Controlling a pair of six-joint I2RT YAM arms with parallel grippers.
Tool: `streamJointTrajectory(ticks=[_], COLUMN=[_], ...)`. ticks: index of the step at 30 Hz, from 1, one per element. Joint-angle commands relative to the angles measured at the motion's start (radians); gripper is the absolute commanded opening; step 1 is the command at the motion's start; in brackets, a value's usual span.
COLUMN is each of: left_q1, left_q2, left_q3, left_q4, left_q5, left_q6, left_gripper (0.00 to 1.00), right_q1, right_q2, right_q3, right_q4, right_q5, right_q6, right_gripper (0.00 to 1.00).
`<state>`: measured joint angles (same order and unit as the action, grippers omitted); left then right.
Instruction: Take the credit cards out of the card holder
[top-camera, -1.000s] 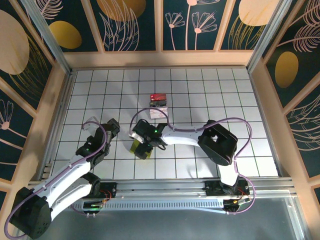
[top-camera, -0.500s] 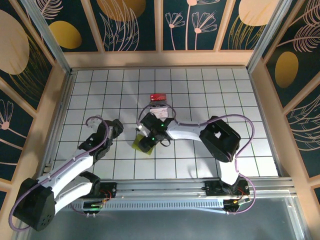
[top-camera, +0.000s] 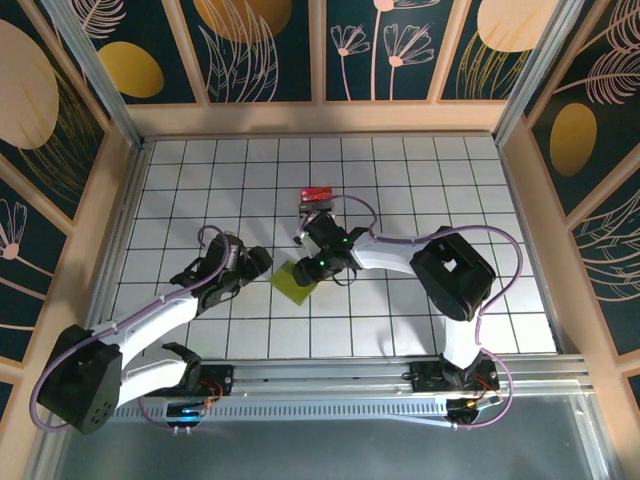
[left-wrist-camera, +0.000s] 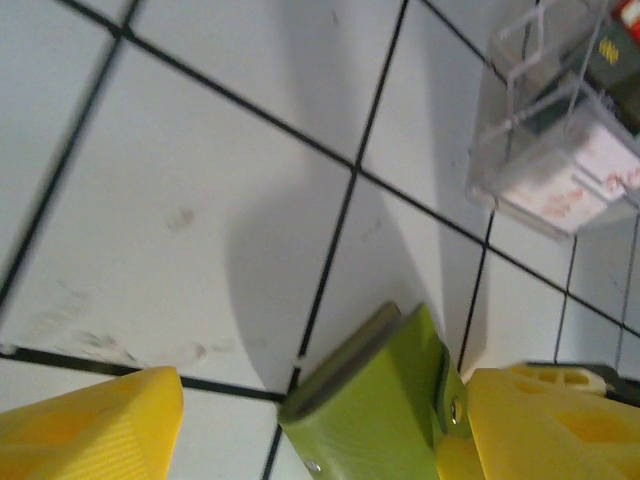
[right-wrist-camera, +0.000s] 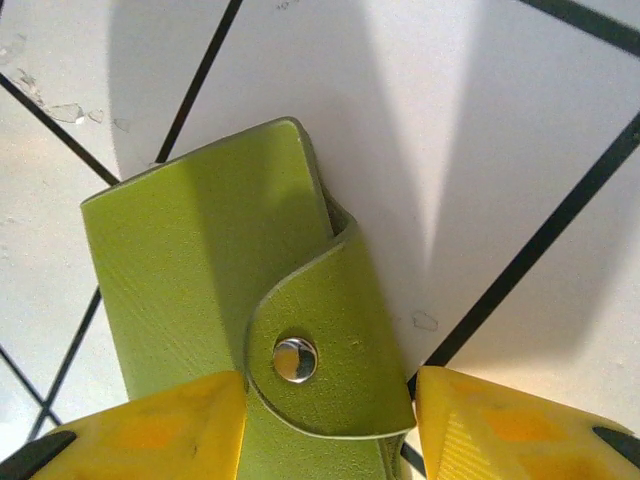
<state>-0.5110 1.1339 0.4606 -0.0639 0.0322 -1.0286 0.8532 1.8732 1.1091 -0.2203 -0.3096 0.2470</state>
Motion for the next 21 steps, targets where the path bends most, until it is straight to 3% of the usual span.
streamJointTrajectory(ticks=[1,8,21], left_q1=[-0.021,-0.031,-0.032], left_q2=[0.039,0.112,0.213], left_q3=[-0.050,-0.059,-0.043], left_q4=[0.092,0.151,0.354], left_q5=[0.129,0.188,0.191], left_q6=[-0.082,-0.091,-0.058], left_gripper=[0.78,0.79,0.56], right_q1=[-0.014,-0.017,-0.031], right_q2=[-0.040,-0.025,-0.021], right_q3=[-0.028,-0.035,-0.064], right_q4=[0.036,0.050,0.098], right_q5=[-0.094,-0.136,-0.184], right_q6=[0.060,0.082,0.112], right_gripper=[0.48,0.46,0.39])
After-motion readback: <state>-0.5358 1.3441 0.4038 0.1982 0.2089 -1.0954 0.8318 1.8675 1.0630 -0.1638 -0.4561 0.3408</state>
